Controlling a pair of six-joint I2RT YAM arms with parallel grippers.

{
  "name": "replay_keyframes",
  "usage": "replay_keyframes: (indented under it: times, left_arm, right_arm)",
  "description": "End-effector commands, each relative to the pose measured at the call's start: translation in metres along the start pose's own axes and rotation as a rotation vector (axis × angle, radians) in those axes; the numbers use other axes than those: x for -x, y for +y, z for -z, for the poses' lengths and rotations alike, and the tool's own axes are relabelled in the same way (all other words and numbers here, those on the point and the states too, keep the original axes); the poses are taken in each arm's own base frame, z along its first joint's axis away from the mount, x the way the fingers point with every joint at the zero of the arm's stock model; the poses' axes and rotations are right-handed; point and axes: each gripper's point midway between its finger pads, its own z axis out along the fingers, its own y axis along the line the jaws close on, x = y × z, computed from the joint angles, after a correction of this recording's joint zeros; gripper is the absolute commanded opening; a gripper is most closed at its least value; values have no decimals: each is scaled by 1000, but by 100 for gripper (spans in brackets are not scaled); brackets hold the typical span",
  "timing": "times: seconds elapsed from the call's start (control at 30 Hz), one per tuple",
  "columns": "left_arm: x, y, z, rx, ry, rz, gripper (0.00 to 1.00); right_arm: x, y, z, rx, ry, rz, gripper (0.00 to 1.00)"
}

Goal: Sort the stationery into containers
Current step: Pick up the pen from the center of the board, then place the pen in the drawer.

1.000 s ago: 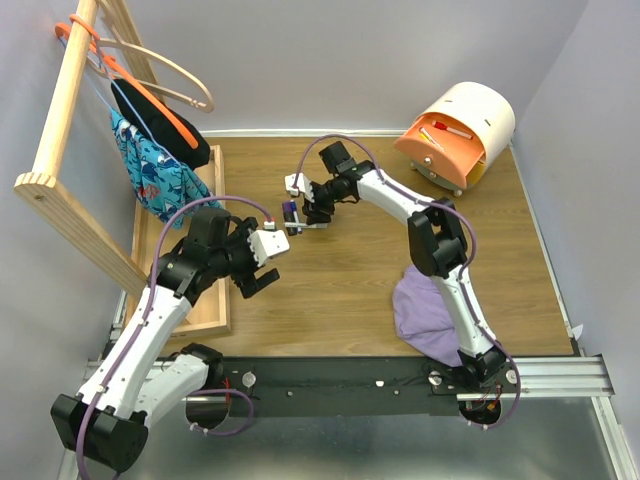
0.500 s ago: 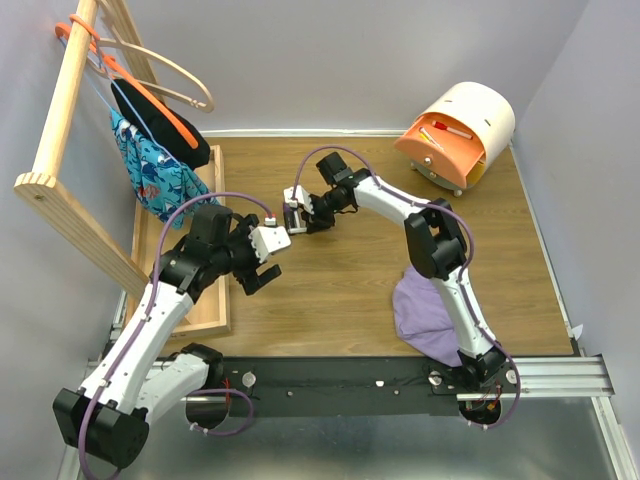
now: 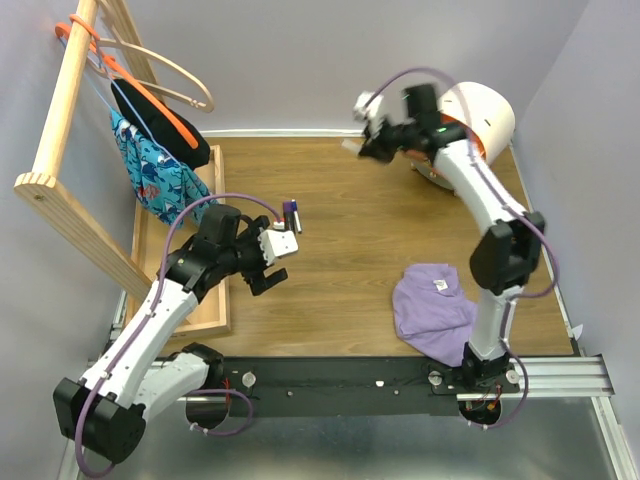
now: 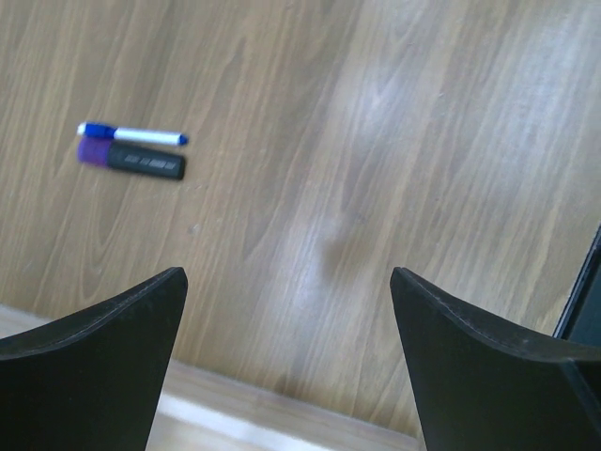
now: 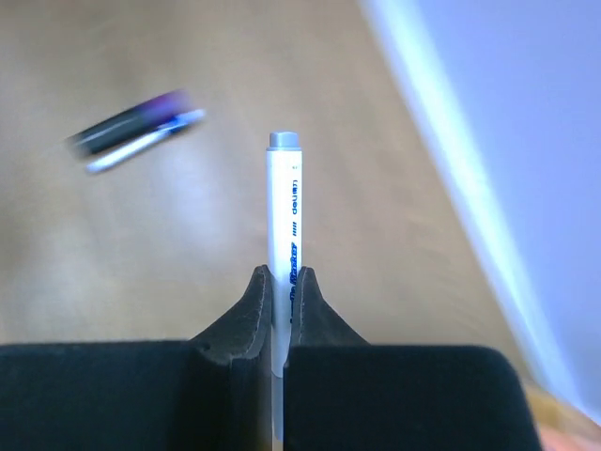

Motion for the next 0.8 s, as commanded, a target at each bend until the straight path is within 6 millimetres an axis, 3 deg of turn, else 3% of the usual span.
replay_keyframes:
  times: [0.0, 0.03, 0.13, 0.23, 0.5, 0.53, 0.63, 0.67, 0.77]
  left_arm:
    - [7, -14, -18, -75, -20, -83, 99]
    - [10, -17, -20, -89, -23, -95, 99]
    - [17, -15, -25, -95, -35, -98, 99]
    - [24, -9, -28, -82, -51, -95, 99]
    - [21, -10, -25, -60, -51, -85, 99]
    - [21, -10, -24, -56, -52, -78, 99]
    - [19, -11, -23, -52, -47, -76, 99]
    - [19, -11, -22, -52, -46, -77, 99]
    - [21, -8, -22, -44, -44, -88, 99]
  right_arm:
    - [43, -81, 100, -345, -88, -74, 4]
    - [45, -97, 119, -405, -93, -78, 4]
    - [35, -122, 149, -512, -62, -89, 4]
    - [16, -135, 164, -576, -10, -106, 4]
    - [-36, -141, 172, -657, 133, -170, 6]
    - [-39, -142, 173, -671, 143, -174, 8]
    - [-49, -142, 173, -688, 171, -206, 29]
    - [-47, -141, 173, -693, 163, -213, 43]
    - [-34, -135, 174, -661, 118, -207, 56]
